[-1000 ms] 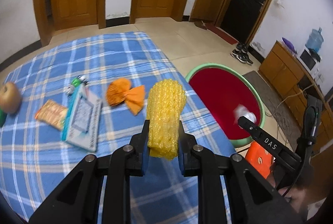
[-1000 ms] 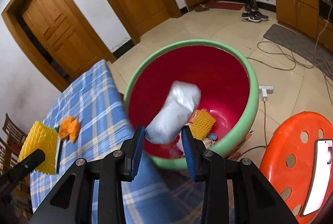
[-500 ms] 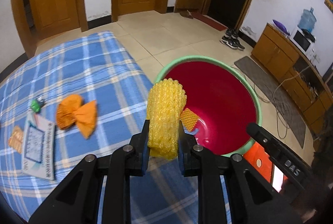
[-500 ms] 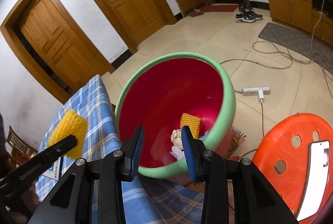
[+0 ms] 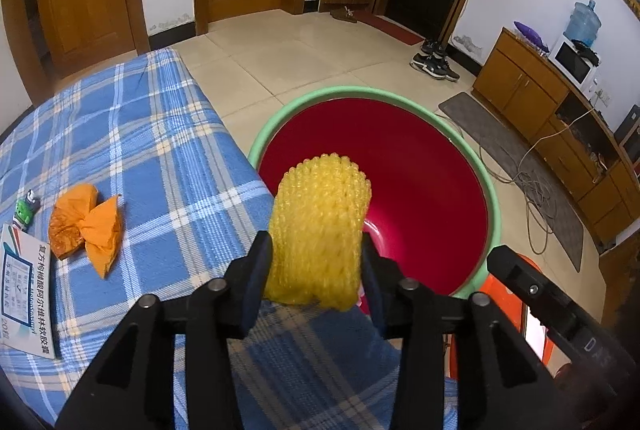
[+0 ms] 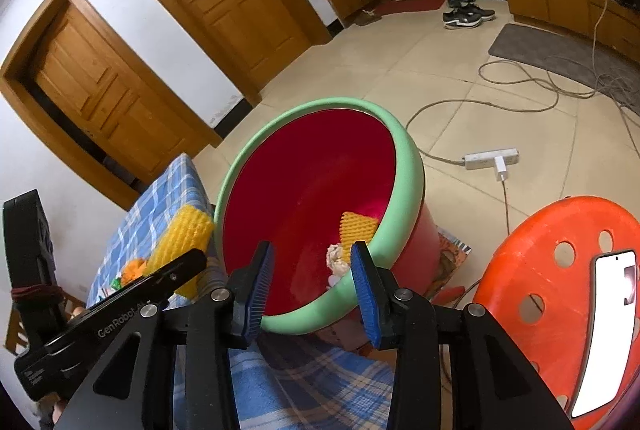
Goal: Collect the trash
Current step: 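Carry the foam net and white packet over the red bucket and open both tools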
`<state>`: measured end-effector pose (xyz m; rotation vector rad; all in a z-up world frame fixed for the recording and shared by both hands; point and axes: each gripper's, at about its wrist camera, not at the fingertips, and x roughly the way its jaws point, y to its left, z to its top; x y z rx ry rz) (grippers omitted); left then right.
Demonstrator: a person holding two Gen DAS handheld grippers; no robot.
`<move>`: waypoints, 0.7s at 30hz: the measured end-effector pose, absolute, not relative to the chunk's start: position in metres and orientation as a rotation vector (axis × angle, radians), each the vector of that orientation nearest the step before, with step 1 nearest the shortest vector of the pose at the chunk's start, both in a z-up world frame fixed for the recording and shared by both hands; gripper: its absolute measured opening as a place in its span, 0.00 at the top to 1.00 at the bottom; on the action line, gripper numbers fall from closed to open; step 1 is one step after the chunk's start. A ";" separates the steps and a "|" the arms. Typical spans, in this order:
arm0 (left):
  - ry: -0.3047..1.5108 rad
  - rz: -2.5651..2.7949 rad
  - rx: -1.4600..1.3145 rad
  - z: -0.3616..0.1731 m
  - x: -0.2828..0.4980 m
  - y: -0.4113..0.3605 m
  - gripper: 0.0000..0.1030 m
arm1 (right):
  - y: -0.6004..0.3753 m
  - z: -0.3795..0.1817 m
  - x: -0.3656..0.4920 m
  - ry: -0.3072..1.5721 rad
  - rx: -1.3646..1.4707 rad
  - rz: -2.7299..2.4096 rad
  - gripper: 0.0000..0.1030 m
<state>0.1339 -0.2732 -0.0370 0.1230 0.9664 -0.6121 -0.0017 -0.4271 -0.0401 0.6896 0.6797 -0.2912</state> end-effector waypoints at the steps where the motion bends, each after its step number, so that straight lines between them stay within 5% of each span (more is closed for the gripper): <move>1: 0.963 -0.611 0.121 -0.036 0.133 -0.272 0.54 | -0.427 -0.040 -0.001 0.680 0.687 -0.291 0.59; 5: 0.950 -0.609 0.107 -0.031 0.132 -0.265 0.46 | -0.422 -0.038 0.001 0.679 0.685 -0.284 0.58; 15: 0.910 -0.625 0.133 -0.024 0.139 -0.279 0.47 | -0.424 -0.035 -0.003 0.669 0.685 -0.289 0.57; 18: 0.920 -0.637 0.146 -0.027 0.146 -0.287 0.72 | -0.424 -0.035 -0.003 0.669 0.684 -0.292 0.56; 21: 0.938 -0.650 0.126 -0.030 0.154 -0.294 0.72 | -0.426 -0.036 -0.003 0.669 0.687 -0.292 0.56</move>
